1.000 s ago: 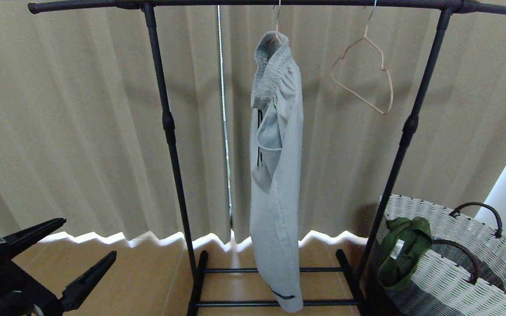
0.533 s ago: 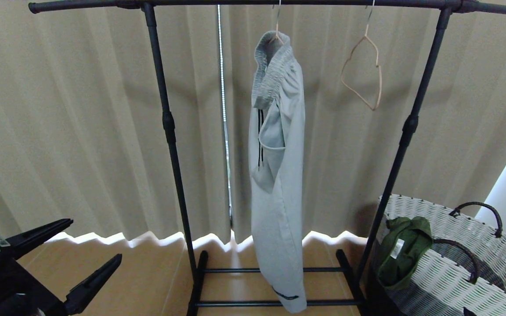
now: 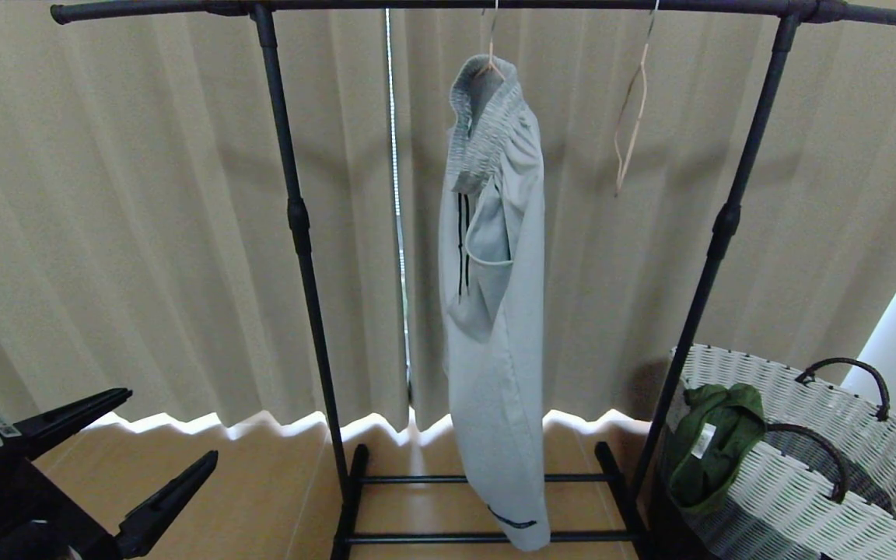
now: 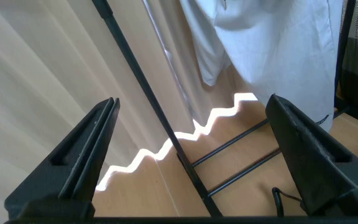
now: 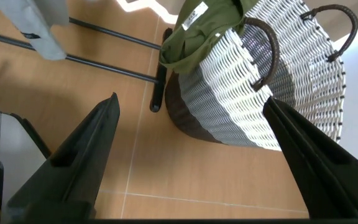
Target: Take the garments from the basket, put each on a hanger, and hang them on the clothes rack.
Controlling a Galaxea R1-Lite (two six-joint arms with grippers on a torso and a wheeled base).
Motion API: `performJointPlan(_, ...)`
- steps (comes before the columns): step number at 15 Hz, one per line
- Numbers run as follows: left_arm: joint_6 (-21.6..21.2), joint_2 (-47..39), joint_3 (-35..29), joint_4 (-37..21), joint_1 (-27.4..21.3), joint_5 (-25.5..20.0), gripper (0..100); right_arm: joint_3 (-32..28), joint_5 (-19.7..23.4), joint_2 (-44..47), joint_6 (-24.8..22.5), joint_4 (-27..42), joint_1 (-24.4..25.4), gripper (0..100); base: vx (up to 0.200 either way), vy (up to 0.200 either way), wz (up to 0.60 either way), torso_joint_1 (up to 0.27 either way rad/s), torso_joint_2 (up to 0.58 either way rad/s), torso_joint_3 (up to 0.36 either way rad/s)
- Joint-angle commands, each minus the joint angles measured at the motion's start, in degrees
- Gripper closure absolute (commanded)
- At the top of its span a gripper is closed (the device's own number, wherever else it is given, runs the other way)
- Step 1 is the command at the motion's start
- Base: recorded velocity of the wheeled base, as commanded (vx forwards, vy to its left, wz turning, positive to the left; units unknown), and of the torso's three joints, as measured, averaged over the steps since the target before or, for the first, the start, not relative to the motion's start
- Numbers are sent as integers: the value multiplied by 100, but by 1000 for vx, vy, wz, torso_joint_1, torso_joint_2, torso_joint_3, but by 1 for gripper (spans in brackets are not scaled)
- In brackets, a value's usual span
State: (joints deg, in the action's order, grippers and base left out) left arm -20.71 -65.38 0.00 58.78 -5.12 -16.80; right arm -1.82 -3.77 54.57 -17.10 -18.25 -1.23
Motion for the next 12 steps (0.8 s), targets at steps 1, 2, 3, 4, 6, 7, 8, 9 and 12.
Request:
performJointPlan(1,23,-19,0,2,2,1,0,-3,-1,1,-4,-3,0,0,0,0,0,0,0,0)
performJointPlan(2,23,-19,0,2,2,1,0,-3,-10,1,-4,-3,0,0,0,0,0,0,0,0)
performJointPlan(3,23,-1,0,2,2,1,0,-3,-1,1,-4,-3,0,0,0,-200,0,2,-2,2)
performJointPlan(4,23,8,0,2,2,1,0,6,-10,1,-4,-3,0,0,0,-200,0,2,2,2)
performJointPlan(6,23,16,0,2,2,1,0,6,-10,-7,-4,6,0,0,0,-200,0,2,5,7)
performJointPlan(7,23,25,0,2,2,1,0,6,-10,-34,-4,6,0,0,0,-200,0,7,12,-2)
performJointPlan(8,15,25,0,2,2,1,0,6,-10,-60,-4,23,0,0,0,-200,0,2,-2,7)
performJointPlan(9,15,25,0,2,2,1,0,6,-1,-60,-4,23,0,0,0,-200,0,-2,-2,12)
performJointPlan(12,15,25,0,2,2,1,0,6,-10,-69,-4,23,0,0,0,-200,0,2,2,5)
